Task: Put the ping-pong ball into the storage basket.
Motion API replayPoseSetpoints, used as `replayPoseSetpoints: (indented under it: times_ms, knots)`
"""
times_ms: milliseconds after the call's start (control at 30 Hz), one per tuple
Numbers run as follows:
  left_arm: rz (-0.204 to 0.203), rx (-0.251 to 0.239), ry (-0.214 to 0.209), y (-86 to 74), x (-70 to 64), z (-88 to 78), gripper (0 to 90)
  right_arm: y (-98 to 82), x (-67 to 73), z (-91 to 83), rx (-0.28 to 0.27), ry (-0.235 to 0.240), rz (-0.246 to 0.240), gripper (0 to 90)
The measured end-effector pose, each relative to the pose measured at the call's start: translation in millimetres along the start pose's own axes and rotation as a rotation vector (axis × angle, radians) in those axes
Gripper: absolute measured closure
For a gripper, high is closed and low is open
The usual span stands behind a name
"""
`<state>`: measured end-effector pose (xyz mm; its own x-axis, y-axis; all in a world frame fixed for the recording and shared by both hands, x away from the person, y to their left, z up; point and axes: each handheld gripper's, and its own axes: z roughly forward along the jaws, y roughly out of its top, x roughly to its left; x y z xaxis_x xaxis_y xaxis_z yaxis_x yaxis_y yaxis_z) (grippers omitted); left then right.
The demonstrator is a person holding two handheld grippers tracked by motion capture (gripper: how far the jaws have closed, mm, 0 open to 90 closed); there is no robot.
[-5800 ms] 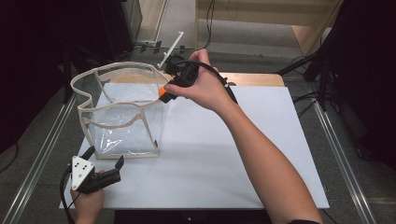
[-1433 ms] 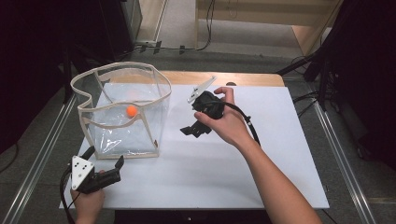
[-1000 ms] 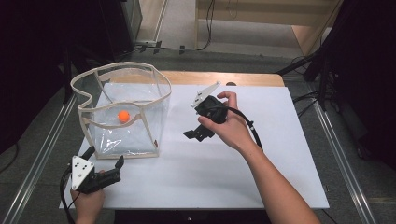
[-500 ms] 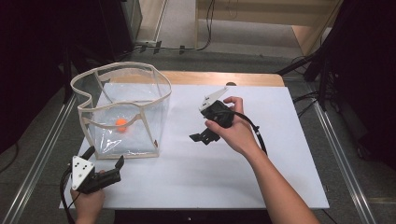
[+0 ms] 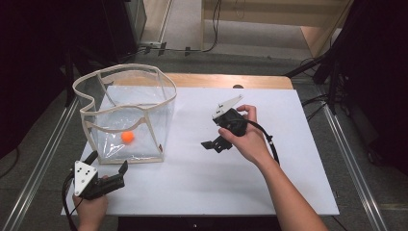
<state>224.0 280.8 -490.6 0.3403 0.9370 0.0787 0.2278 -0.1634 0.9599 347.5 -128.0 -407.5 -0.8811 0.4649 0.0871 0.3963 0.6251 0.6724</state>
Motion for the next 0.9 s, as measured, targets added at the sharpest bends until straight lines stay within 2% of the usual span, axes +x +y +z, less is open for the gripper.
replayPoseSetpoints:
  times_ms: [233,900]
  knots:
    - [0.001,0.001,0.000,0.0,-0.2,-0.1,0.0,-12.1,-2.8,-2.2,-0.014,-0.012,0.017,0.0]
    - [0.004,0.001,0.001,-0.1,-0.4,0.0,0.0,-45.9,-6.3,-6.5,-0.052,-0.007,0.064,0.0]
